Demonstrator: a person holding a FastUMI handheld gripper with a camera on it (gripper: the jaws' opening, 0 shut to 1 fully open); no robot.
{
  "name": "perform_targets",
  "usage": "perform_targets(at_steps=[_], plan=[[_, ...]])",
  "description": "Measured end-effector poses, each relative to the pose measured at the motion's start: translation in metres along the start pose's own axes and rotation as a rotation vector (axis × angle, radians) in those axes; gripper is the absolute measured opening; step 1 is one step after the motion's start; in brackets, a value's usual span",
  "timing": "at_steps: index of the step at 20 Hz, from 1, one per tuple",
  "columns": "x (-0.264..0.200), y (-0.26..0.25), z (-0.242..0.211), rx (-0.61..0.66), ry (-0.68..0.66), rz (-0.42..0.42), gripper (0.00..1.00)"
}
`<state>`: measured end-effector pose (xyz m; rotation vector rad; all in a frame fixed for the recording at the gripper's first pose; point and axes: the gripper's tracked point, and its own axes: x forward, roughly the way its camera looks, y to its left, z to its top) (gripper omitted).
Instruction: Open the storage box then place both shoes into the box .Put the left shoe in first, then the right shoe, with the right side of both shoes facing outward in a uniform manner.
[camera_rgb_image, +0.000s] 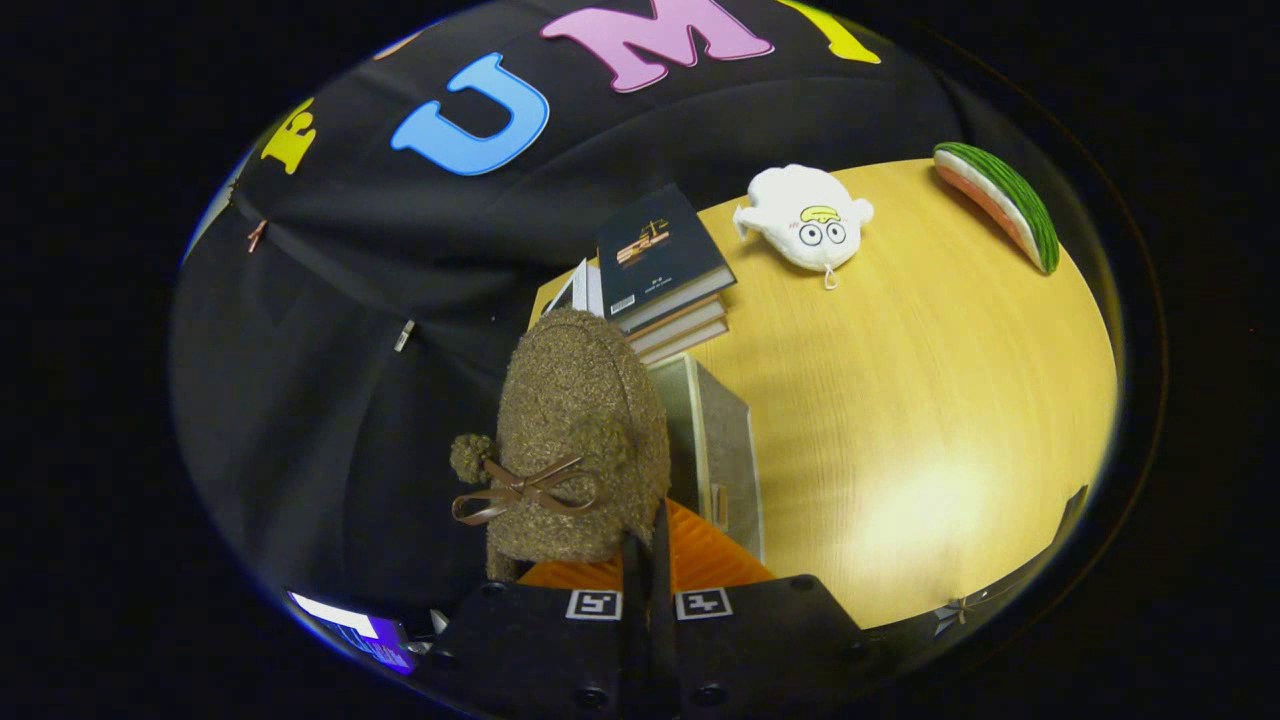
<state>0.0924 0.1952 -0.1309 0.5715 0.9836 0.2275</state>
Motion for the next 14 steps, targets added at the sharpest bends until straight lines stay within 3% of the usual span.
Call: perform_targets(at_steps=[6,9,11,14], plan=[[0.034,-0.013,-0.022,-0.057,0.011,-0.108,0.05],[0.037,-0.008,-0.029,-0.027,0.024,-0.094,0.11],[0.036,0.011,-0.027,-0.016,0.016,-0.032,0.33],[0.018,0.023,-0.020,-0.100,-0.029,-0.012,0.99]])
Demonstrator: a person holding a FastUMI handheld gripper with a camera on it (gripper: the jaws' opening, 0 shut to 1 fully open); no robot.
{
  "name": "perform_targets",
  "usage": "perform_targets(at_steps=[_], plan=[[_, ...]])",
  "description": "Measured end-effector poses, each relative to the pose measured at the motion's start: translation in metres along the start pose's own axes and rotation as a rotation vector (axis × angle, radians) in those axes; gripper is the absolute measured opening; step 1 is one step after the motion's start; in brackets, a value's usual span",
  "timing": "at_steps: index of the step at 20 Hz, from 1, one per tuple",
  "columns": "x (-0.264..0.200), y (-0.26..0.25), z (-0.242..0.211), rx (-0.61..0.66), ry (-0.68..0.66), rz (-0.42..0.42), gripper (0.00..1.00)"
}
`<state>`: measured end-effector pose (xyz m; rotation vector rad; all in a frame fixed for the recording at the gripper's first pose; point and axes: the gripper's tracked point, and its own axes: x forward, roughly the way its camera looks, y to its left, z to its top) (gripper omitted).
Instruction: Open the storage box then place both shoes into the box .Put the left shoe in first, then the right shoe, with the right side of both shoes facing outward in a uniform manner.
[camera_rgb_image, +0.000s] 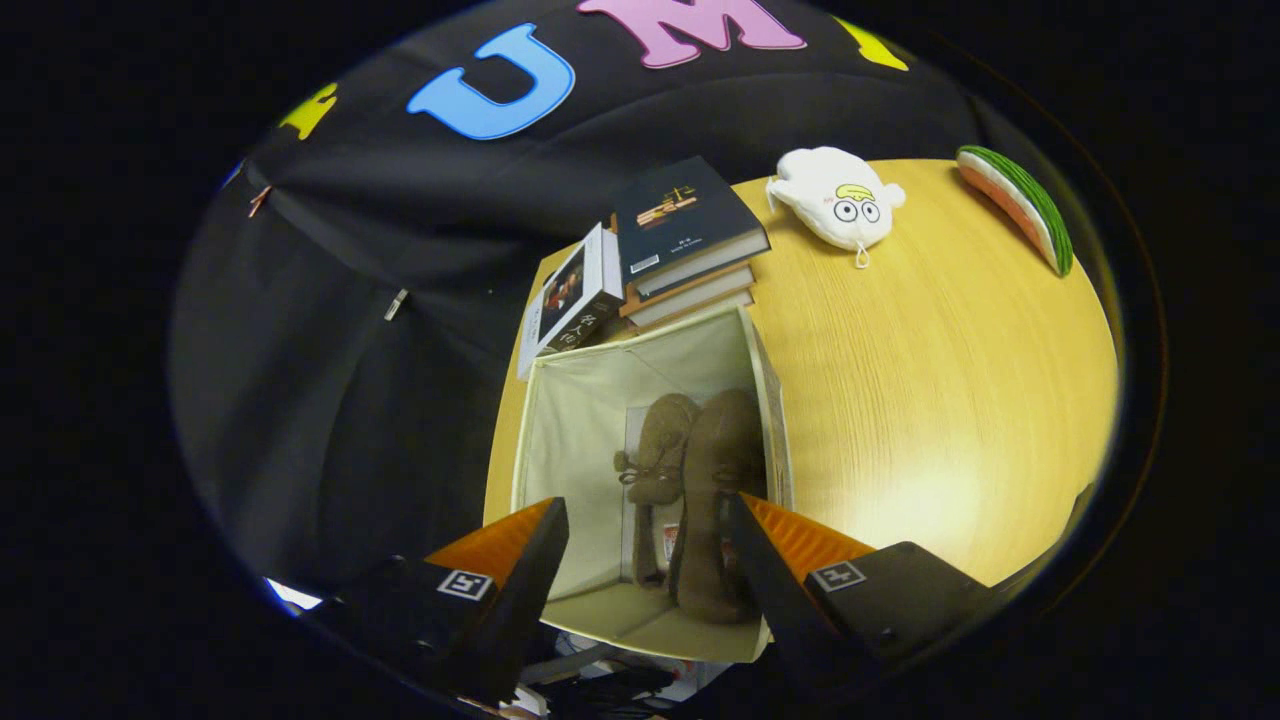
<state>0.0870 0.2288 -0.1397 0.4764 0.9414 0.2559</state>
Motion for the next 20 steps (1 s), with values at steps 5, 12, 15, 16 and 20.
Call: perform_targets(at_steps=[5,12,15,16,20], plan=[[-0.057,0.007,0.030,-0.213,-0.188,0.022,0.99],[-0.161,-0.039,0.107,-0.359,-0.583,-0.057,0.98],[-0.206,-0.078,0.131,-0.410,-0.723,-0.138,0.98],[-0.219,-0.091,0.138,-0.411,-0.760,-0.158,0.98],[-0.271,-0.143,0.162,-0.341,-0.894,-0.210,0.98]])
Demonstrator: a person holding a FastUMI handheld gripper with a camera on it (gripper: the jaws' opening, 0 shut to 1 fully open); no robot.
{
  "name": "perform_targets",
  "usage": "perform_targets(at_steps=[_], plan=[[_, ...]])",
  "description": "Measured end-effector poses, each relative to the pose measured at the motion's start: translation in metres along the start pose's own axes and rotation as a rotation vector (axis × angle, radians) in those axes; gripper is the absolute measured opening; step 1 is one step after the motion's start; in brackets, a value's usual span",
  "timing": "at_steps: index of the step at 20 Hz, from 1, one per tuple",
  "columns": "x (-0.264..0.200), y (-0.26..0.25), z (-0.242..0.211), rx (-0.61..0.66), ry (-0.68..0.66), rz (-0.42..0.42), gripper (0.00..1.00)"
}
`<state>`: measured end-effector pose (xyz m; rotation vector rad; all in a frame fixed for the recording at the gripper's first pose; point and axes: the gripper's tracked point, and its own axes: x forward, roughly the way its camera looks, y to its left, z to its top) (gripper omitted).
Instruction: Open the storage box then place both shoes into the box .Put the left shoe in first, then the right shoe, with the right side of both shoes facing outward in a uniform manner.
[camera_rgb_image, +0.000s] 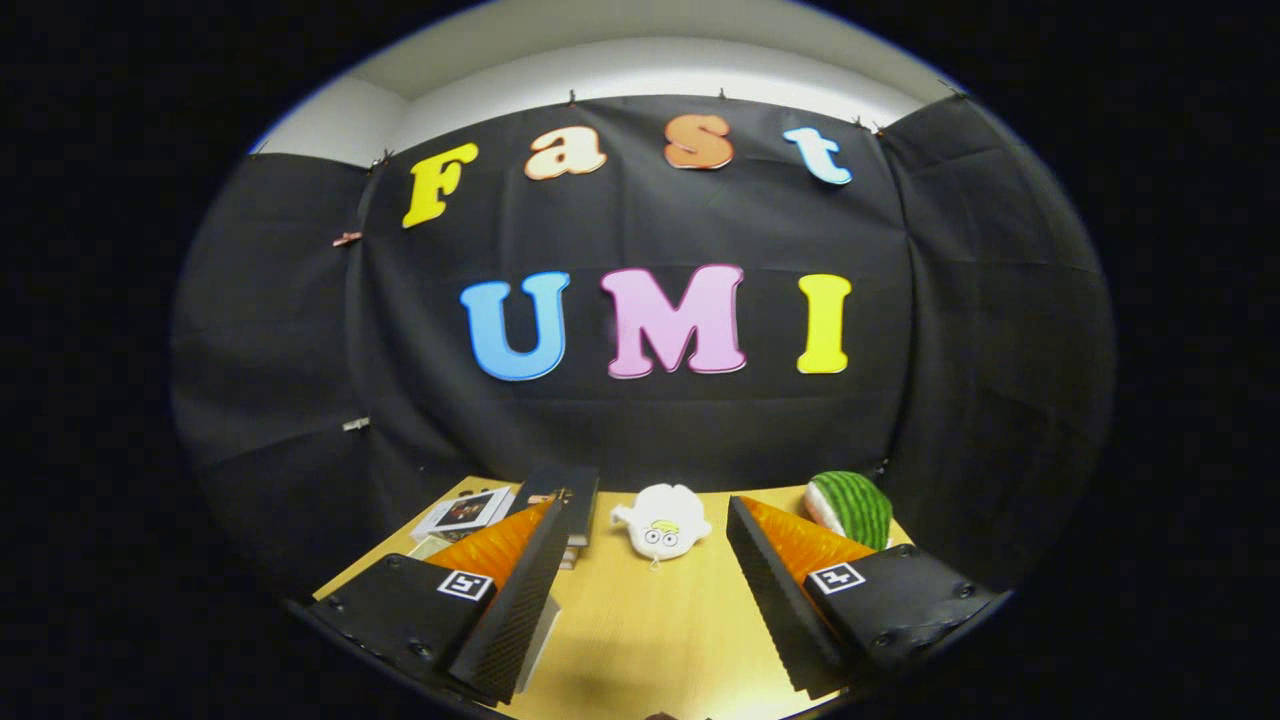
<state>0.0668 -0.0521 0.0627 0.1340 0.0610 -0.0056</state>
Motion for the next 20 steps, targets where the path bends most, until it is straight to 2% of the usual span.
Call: perform_targets(at_steps=[4,7,13,20], plan=[[-0.010,-0.076,0.014,-0.016,-0.082,-0.117,0.98],[-0.017,-0.115,0.015,-0.050,-0.105,-0.160,0.98],[0.005,-0.140,-0.005,0.005,-0.054,-0.139,0.98],[0.043,-0.145,-0.012,-0.077,-0.044,-0.115,0.98]])
